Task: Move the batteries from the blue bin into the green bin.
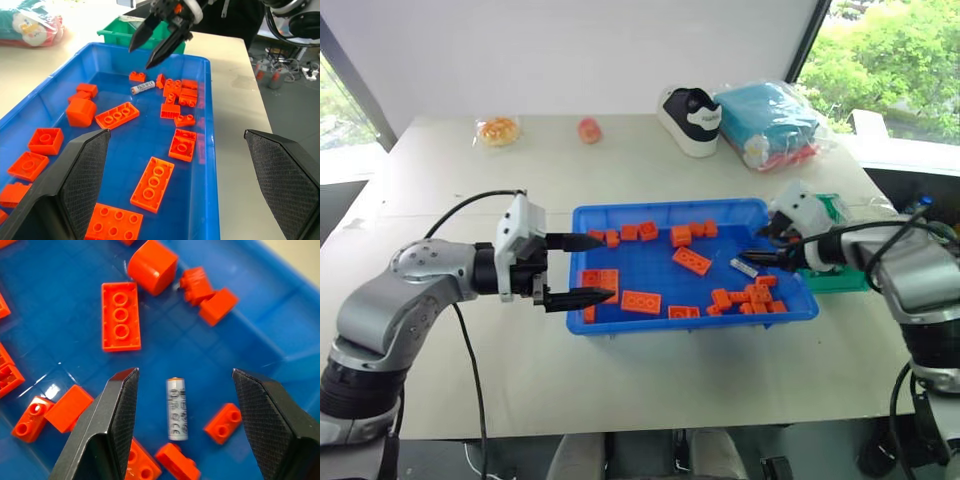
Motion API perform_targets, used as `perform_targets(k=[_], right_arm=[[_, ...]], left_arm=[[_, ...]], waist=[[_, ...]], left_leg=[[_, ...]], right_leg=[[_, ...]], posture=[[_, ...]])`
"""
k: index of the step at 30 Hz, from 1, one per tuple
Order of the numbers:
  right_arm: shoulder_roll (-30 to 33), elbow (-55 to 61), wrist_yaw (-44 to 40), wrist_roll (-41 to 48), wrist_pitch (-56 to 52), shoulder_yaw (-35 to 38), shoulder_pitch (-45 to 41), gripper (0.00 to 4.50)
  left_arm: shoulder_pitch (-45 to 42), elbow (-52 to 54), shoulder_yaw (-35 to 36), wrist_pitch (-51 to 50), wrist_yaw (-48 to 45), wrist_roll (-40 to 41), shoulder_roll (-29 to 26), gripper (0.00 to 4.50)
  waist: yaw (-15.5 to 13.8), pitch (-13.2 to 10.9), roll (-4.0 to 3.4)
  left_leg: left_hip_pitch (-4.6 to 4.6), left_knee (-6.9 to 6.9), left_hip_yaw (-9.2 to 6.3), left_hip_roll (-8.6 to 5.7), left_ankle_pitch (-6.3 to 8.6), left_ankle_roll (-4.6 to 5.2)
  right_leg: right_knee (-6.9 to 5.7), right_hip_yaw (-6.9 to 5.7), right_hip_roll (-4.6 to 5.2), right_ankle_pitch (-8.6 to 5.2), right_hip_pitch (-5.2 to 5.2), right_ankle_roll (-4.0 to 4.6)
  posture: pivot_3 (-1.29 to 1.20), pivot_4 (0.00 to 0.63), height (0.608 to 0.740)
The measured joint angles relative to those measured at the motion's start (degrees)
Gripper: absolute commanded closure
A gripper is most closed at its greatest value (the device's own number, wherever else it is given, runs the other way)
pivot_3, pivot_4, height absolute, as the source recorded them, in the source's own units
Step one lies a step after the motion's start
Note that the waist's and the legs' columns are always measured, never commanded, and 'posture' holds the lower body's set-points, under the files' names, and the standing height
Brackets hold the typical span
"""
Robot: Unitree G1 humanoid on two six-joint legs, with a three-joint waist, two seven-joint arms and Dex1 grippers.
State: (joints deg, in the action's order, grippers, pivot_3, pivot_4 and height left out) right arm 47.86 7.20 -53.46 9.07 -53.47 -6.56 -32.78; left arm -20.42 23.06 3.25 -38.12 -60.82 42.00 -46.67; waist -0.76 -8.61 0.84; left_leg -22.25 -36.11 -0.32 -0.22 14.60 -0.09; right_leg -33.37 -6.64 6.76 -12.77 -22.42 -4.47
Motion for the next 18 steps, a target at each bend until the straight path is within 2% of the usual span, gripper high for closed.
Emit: perform_targets(k=[5,12,15,18], right_arm=[[-1.99,-6.38,2.41,-2.15,2.34,-4.24,-1.09,1.48],[-3.10,-7.64,2.09,-2.13,4.01,-6.88,-1.06,1.48],[-3.39,-8.78,2.18,-2.34,5.41,-7.69,-0.75,2.34],[-3.57,-9.76,2.39,-3.17,6.49,-8.23,-0.60,3.84]], left_arm=[[0.11,0.73,0.34,-0.35,0.29,0.39,-0.14,0.00],[0.49,1.06,0.59,-0.50,1.22,0.59,-0.40,0.00],[0.50,1.72,0.84,-0.66,1.30,0.92,-0.49,0.00],[0.51,1.79,1.00,-1.07,1.34,1.05,-0.60,0.00]], waist=[[-0.05,-0.01,-0.01],[-0.01,0.00,0.00],[-0.03,0.01,0.02],[0.00,0.01,0.01]], left_leg=[[0.00,-0.01,0.02,-0.01,0.00,0.00],[0.00,-0.01,0.01,0.00,0.00,0.00],[0.00,-0.02,0.01,-0.01,0.00,0.00],[0.00,-0.01,0.01,0.00,0.00,0.00]], right_leg=[[-0.01,0.00,-0.01,0.01,0.00,-0.01],[-0.01,0.00,-0.02,0.09,0.00,-0.16],[0.00,0.00,-0.02,0.09,0.01,-0.15],[0.00,-0.01,-0.02,0.09,0.01,-0.15]], posture=[[0.00,0.150,0.725],[0.00,0.150,0.725],[0.00,0.150,0.725],[0.00,0.150,0.725]])
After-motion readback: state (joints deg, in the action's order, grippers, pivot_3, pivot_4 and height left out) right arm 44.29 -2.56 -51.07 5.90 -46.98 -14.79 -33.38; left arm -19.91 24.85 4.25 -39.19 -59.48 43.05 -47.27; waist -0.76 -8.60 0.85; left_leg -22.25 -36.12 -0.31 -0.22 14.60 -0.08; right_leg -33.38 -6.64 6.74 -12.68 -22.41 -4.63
